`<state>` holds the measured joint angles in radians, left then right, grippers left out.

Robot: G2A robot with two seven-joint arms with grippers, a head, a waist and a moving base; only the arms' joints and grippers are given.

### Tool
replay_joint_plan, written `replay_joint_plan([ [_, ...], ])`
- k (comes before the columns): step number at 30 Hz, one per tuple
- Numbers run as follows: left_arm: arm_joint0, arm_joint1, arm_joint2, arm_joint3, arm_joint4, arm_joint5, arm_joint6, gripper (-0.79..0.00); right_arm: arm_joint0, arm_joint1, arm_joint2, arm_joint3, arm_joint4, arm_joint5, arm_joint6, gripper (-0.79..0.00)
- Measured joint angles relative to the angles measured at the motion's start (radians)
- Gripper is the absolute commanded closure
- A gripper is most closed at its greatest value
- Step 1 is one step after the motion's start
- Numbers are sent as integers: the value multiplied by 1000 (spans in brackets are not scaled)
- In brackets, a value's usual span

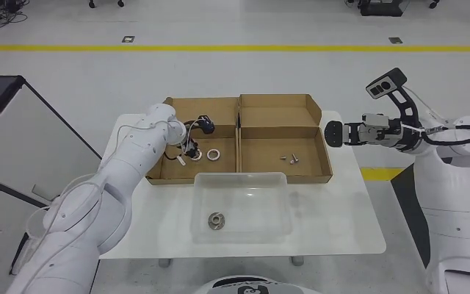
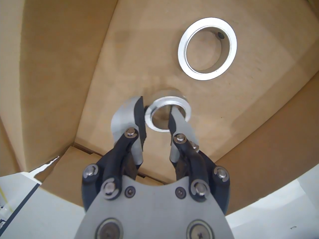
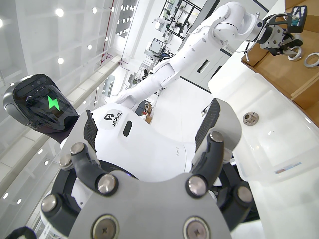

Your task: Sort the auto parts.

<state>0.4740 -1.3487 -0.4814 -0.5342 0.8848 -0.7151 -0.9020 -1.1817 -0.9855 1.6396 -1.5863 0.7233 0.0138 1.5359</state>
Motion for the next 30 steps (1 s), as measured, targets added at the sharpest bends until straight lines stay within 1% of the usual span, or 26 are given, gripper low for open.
replay_joint_plan([
  [2, -7, -2, -3, 13, 0, -1, 7, -671, 0, 0, 0, 0, 0, 0, 0, -785],
  [3, -11, -3, -4, 17, 0, -2, 11, -736, 0, 0, 0, 0, 0, 0, 0, -785],
  [4, -17, -3, -7, 21, 1, -2, 15, -745, 0, 0, 0, 0, 0, 0, 0, -785],
  [5, -21, -4, -9, 23, 1, -2, 18, -785, 0, 0, 0, 0, 0, 0, 0, -785],
  [9, -49, 1, -28, 17, -7, -4, 28, -785, 0, 0, 0, 0, 0, 0, 0, -785],
  [12, -71, 11, -52, -4, -25, -20, 25, -785, 0, 0, 0, 0, 0, 0, 0, -785],
  [15, -89, 29, -85, -54, -64, -62, 5, -785, 0, 0, 0, 0, 0, 0, 0, -785],
  [18, -89, 50, -118, -113, -106, -102, -29, -785, 0, 0, 0, 0, 0, 0, 0, -785],
  [21, -73, 81, -152, -213, -152, -119, -89, -785, 0, 0, 0, 0, 0, 0, 0, -785],
  [24, -40, 122, -168, -360, -189, -70, -135, -785, 0, 0, 0, 0, 0, 0, 0, -785],
  [27, 4, 177, -183, -539, -245, -3, -201, -785, 0, 0, 0, 0, 0, 0, 0, -785],
  [28, 25, 201, -189, -617, -273, 29, -234, -785, 0, 0, 0, 0, 0, 0, 0, -785],
  [30, 57, 239, -204, -737, -316, 81, -286, -785, 0, 0, 0, 0, 0, 0, 0, -785],
])
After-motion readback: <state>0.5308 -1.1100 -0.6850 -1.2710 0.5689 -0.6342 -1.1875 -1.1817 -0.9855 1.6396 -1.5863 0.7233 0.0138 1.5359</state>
